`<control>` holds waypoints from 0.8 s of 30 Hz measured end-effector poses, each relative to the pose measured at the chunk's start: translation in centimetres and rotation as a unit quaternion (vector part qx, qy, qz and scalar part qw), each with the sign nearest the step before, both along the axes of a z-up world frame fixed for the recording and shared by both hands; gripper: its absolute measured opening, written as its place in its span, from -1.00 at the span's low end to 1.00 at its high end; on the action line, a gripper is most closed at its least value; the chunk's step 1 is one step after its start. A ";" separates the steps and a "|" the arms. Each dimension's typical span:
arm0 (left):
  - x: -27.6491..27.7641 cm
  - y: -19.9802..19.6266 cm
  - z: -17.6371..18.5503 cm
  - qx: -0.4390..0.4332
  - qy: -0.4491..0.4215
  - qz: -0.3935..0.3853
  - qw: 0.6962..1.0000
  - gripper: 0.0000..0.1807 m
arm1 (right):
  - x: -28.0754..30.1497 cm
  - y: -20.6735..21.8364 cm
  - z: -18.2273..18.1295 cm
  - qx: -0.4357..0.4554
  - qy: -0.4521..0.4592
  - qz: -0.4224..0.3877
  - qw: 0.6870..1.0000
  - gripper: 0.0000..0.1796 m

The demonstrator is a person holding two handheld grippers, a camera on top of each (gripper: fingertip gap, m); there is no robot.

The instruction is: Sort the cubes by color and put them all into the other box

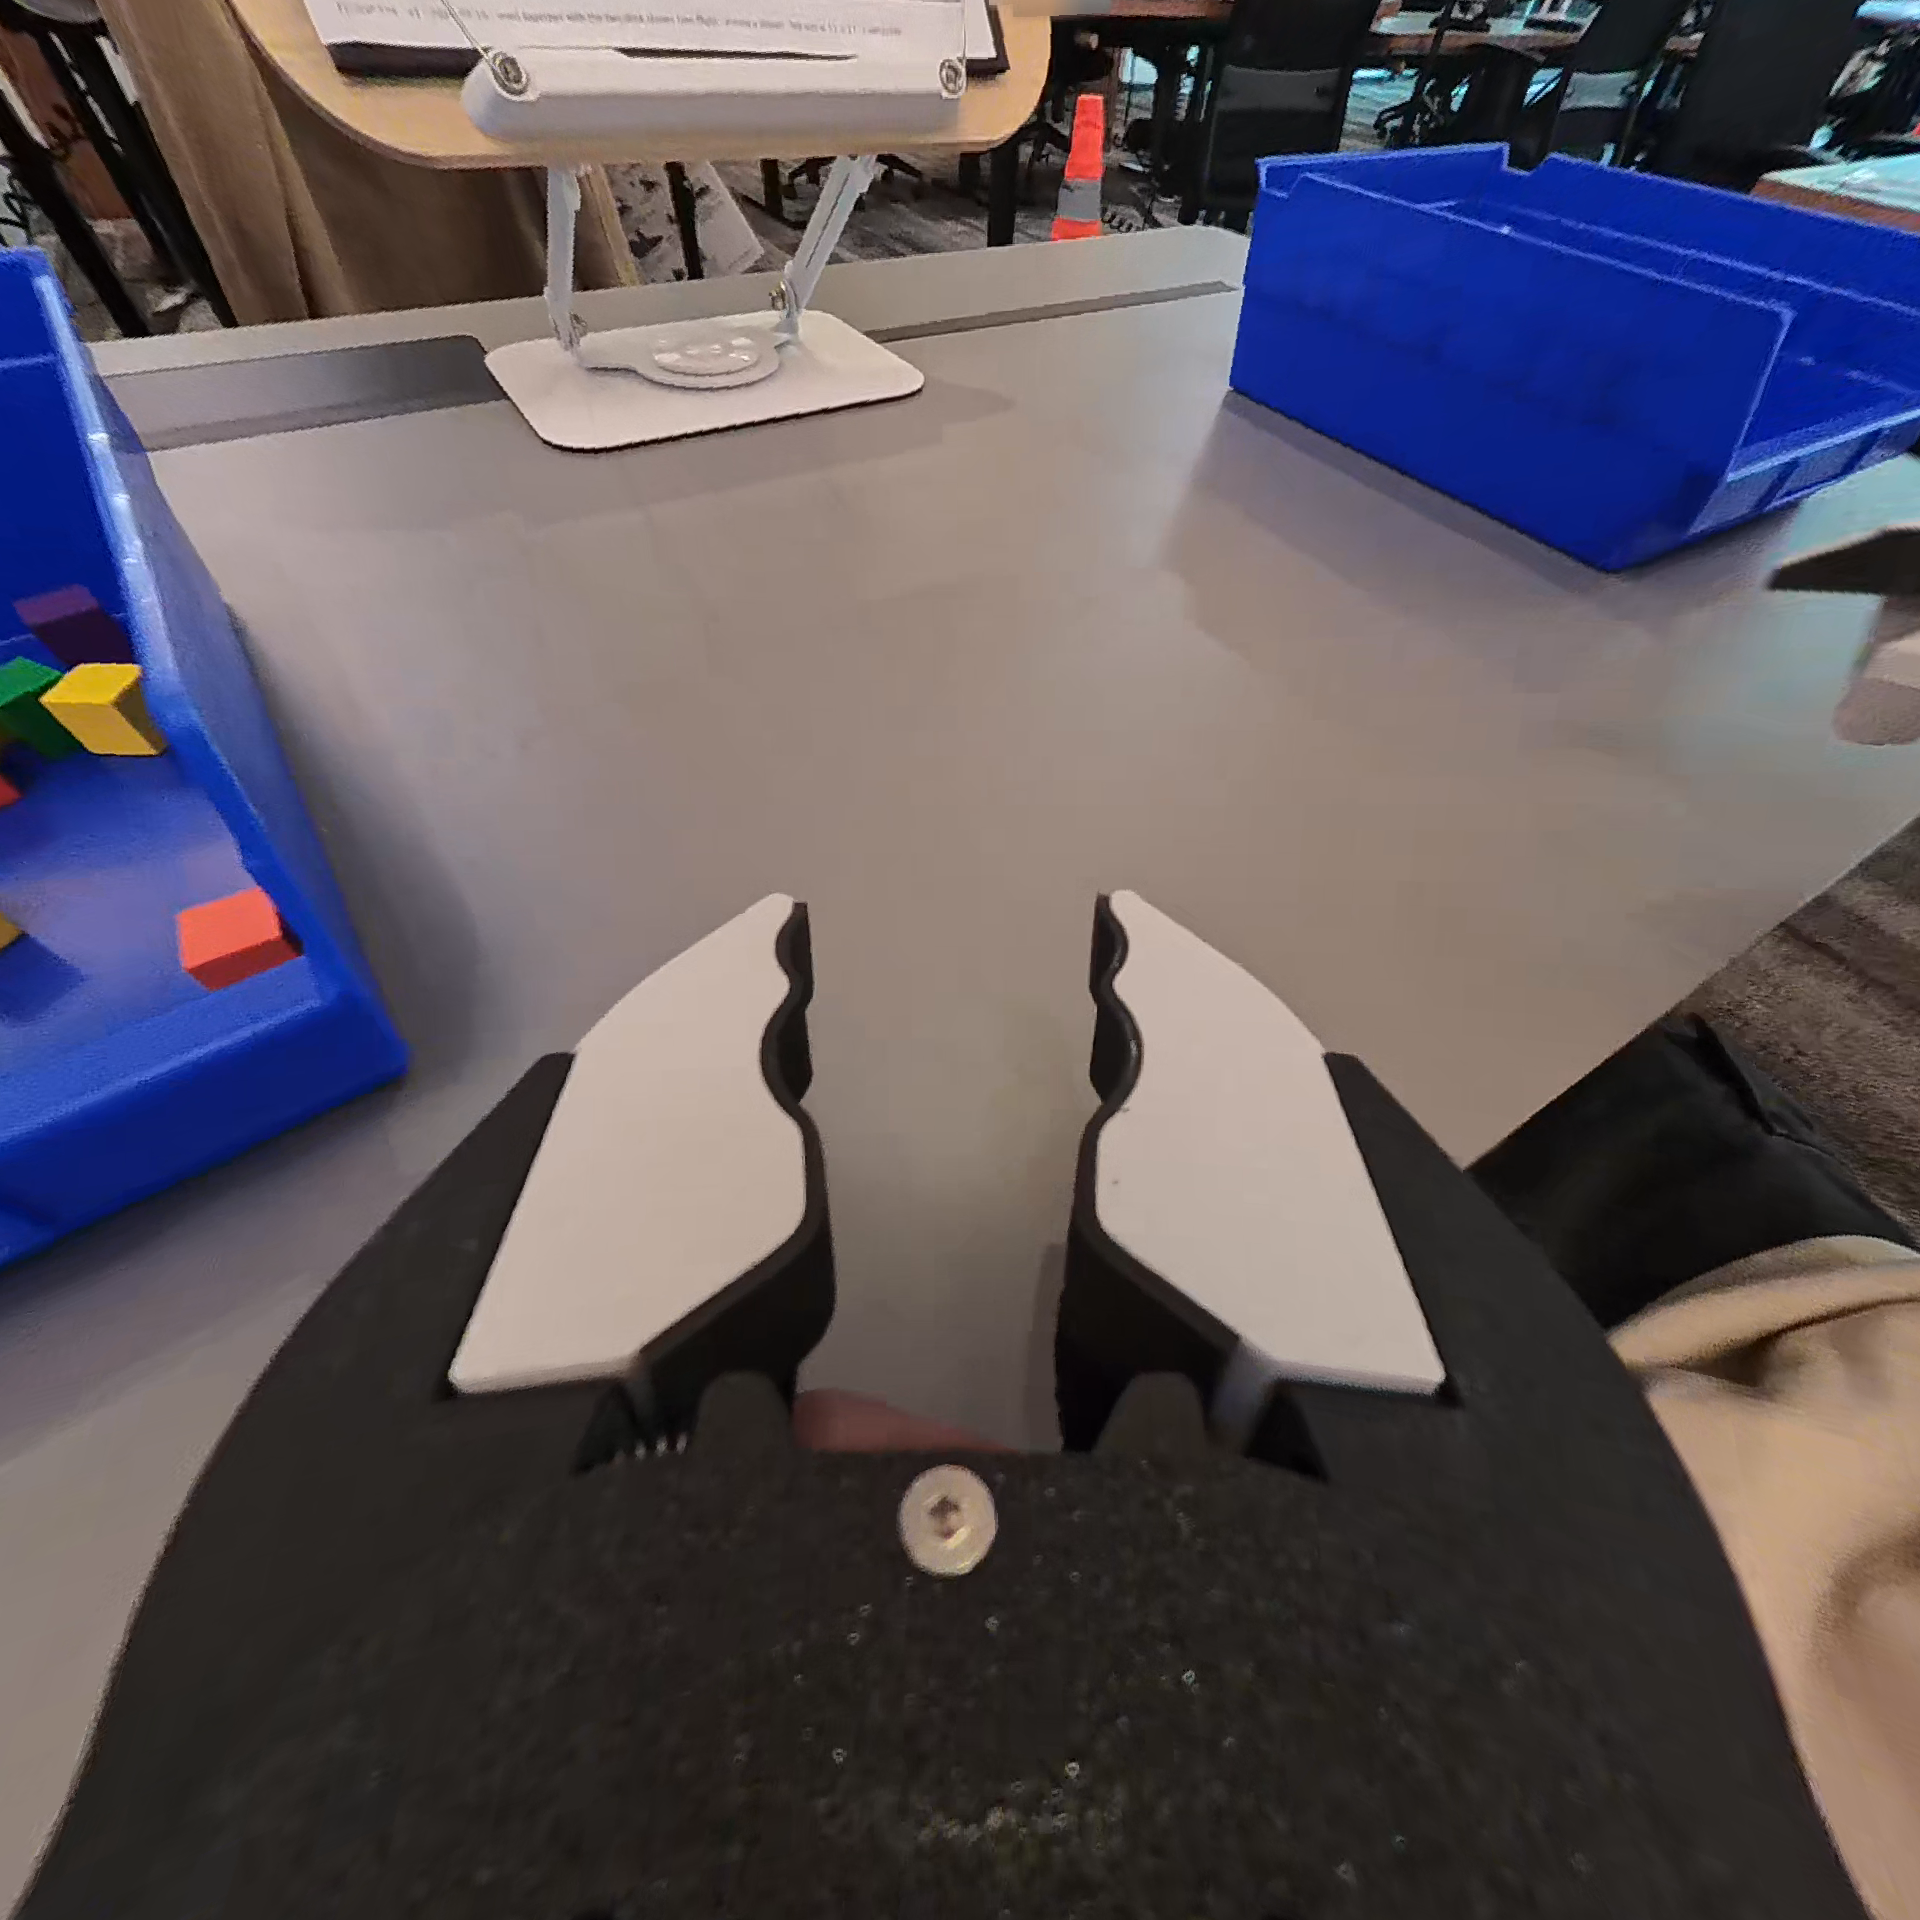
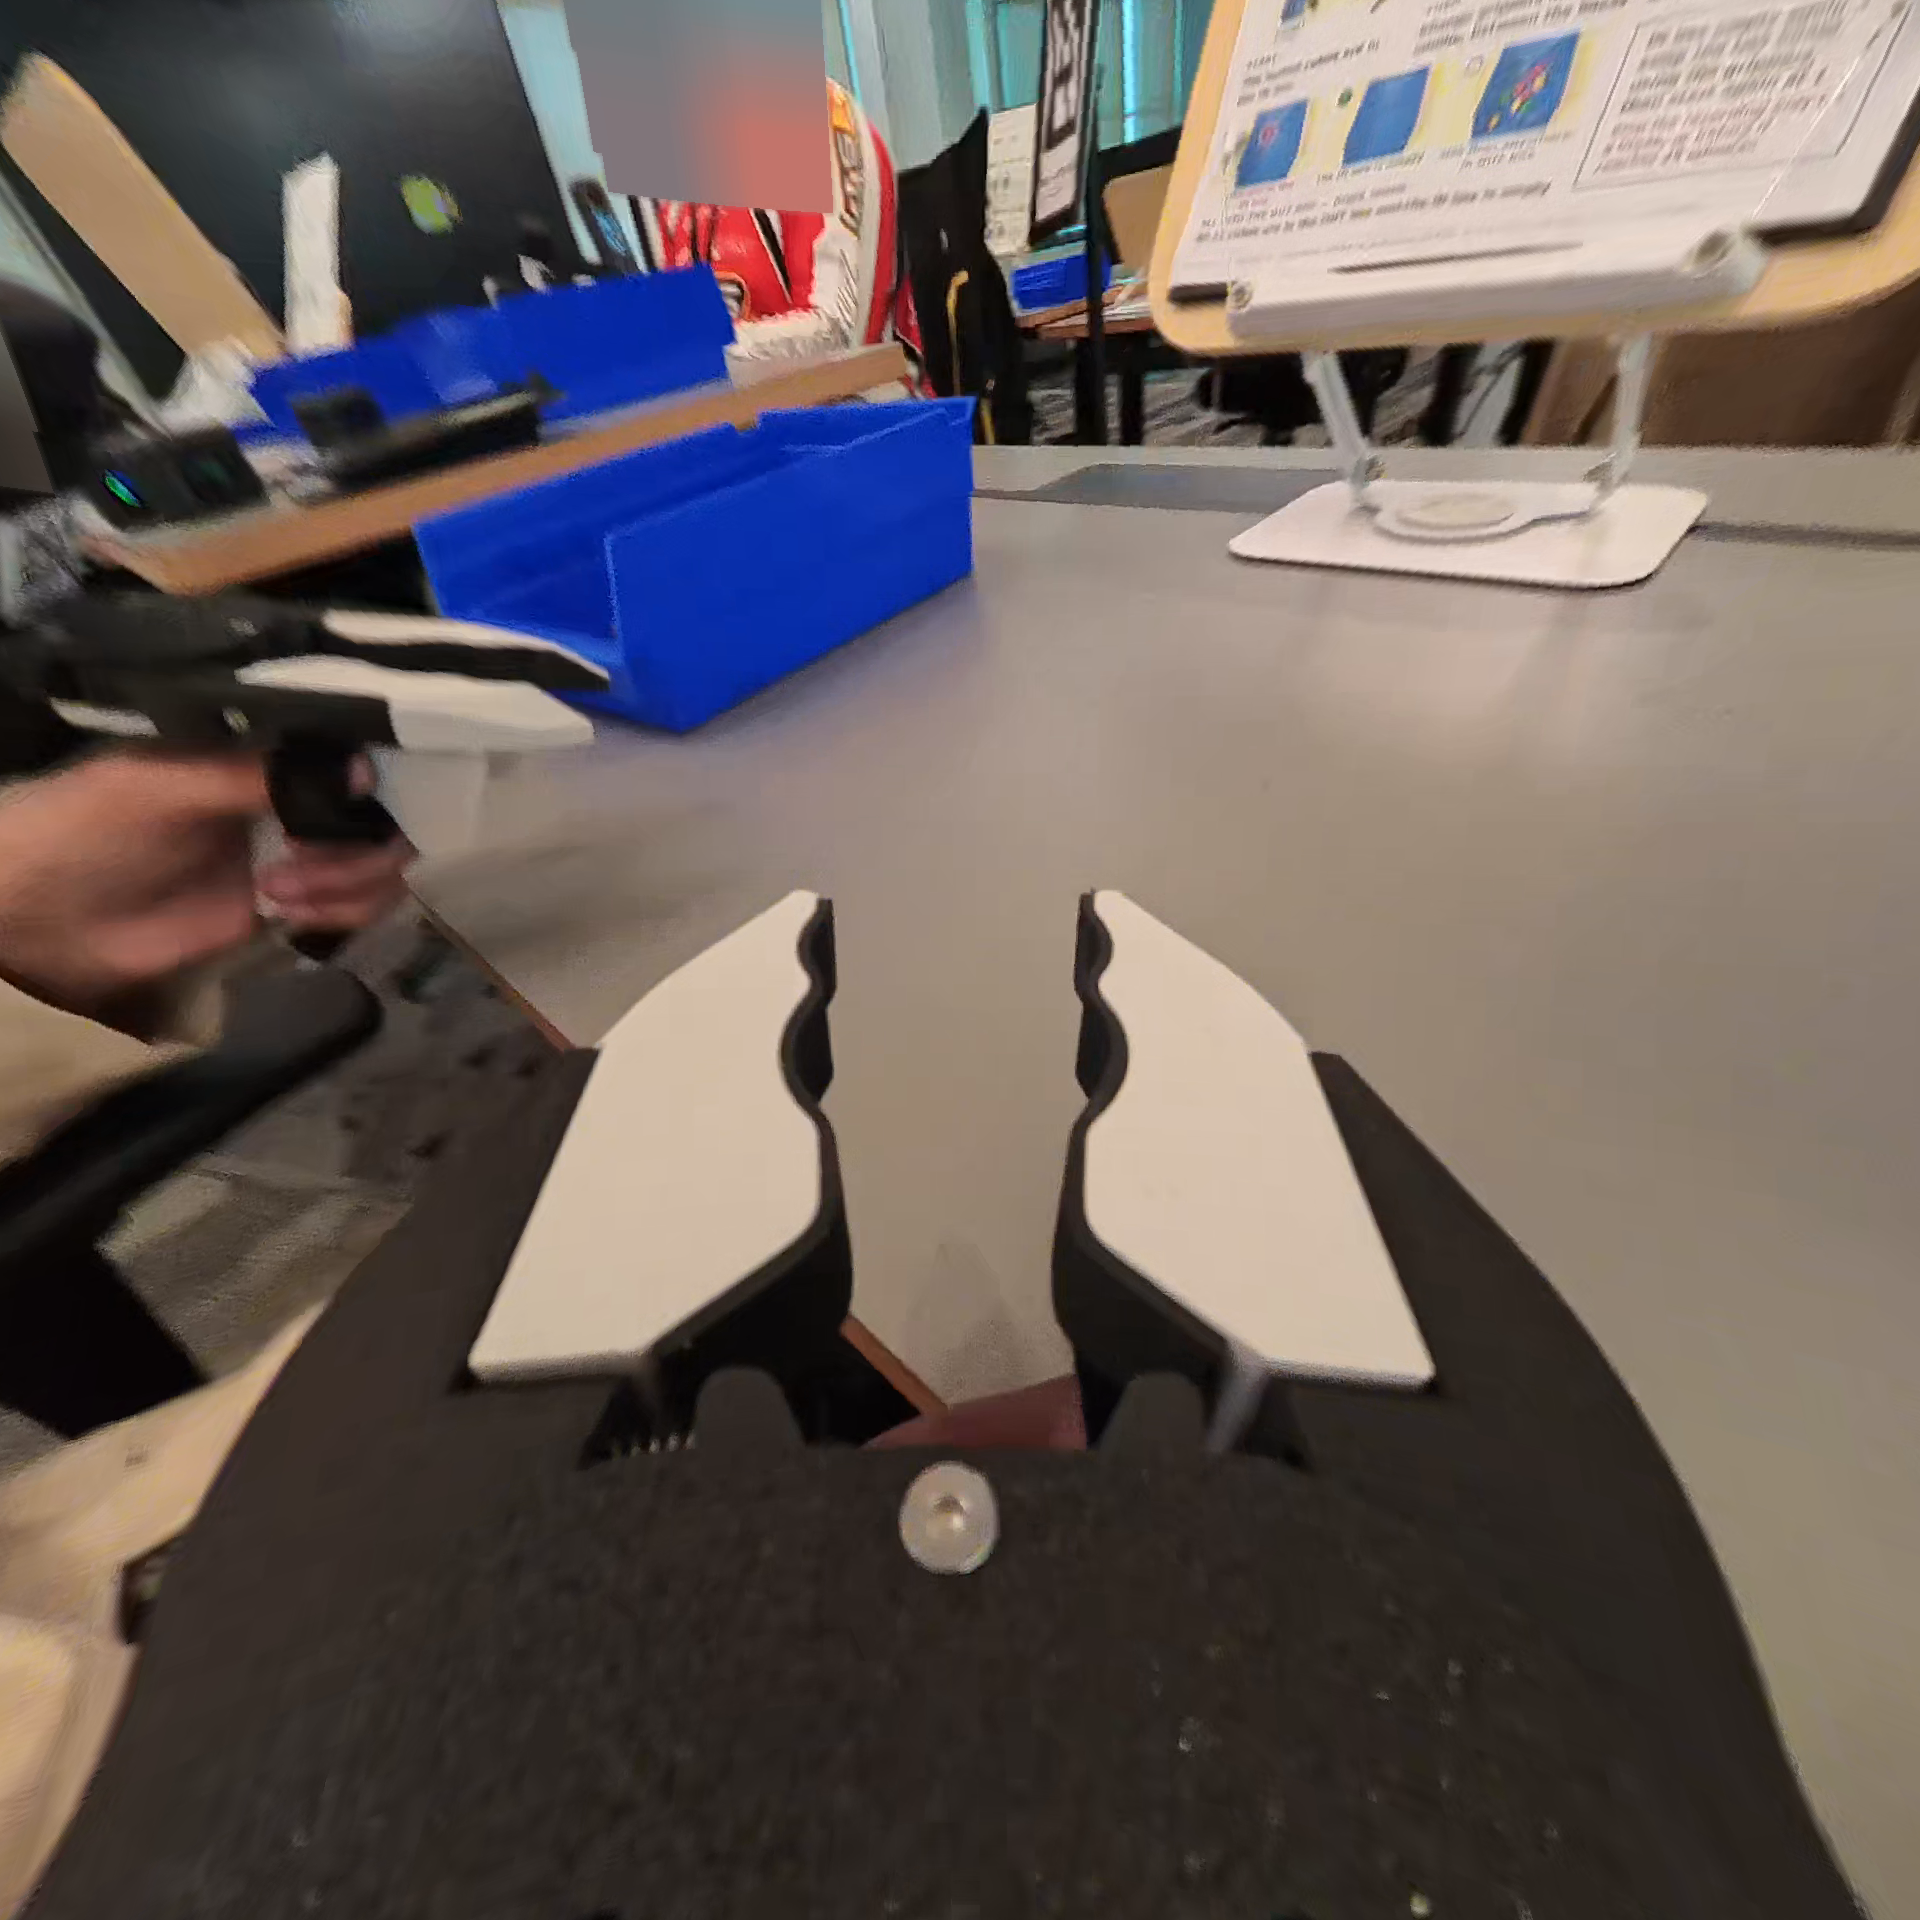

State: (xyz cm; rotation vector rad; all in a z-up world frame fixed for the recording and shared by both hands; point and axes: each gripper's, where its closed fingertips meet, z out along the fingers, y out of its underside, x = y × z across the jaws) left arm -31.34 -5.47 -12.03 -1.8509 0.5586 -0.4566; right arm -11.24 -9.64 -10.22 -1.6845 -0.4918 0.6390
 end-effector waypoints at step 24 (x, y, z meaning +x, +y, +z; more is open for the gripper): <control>-19.4 17.4 -5.6 -0.286 0.442 -0.129 0.840 -0.48 | 1.6 0.8 -1.2 -0.052 -0.002 0.009 0.999 -0.57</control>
